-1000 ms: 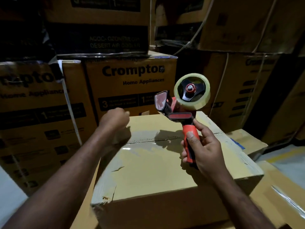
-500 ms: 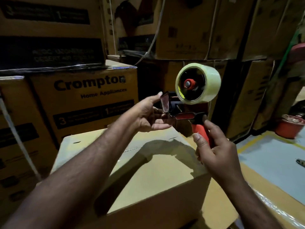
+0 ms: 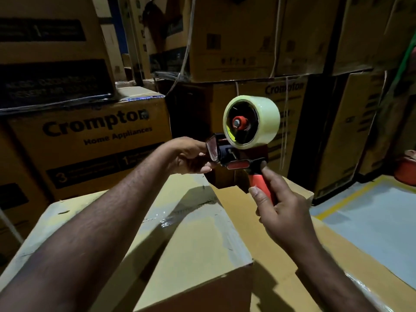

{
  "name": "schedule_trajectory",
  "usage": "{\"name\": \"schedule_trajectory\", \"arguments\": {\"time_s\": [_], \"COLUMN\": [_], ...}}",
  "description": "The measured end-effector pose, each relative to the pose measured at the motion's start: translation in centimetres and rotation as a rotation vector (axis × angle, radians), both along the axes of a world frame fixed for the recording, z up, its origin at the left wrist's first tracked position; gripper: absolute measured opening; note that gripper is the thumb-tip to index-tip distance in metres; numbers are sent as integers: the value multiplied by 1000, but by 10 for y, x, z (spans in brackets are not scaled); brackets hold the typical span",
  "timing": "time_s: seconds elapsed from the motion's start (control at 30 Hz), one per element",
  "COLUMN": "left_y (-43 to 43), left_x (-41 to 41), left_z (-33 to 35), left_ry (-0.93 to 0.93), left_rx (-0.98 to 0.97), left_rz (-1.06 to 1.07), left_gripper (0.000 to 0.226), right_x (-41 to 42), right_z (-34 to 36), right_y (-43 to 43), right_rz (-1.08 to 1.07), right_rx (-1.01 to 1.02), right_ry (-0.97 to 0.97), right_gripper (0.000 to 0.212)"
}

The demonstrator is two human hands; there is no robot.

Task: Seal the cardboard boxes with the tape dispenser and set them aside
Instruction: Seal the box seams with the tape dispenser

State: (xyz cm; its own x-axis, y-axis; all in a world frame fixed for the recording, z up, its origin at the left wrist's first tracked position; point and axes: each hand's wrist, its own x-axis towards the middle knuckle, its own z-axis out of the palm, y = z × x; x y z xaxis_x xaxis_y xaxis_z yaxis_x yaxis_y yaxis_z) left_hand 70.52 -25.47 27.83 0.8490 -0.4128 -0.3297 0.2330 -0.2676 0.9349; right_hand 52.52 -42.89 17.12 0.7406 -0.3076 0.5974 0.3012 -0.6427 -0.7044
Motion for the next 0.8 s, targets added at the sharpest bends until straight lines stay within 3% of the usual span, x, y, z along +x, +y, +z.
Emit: {"name": "schedule_trajectory", "arguments": {"time_s": [0.23, 0.47, 0.8], "left_y": [7, 7, -9], "left_x": [35, 62, 110], "left_z": [-14, -33, -84], "left_ry": [-40, -219, -770], "left_rx": [108, 137, 665], "left_rz": [45, 142, 98], "left_gripper": [17, 20, 7], "right_x": [15, 39, 57], "right_z": [0, 5, 1], "right_y": [9, 38, 69], "right_rz": [0, -43, -186], "right_rx": [-113, -36, -38], "right_ry": [28, 167, 423], "right_gripper": [58, 58, 56]}}
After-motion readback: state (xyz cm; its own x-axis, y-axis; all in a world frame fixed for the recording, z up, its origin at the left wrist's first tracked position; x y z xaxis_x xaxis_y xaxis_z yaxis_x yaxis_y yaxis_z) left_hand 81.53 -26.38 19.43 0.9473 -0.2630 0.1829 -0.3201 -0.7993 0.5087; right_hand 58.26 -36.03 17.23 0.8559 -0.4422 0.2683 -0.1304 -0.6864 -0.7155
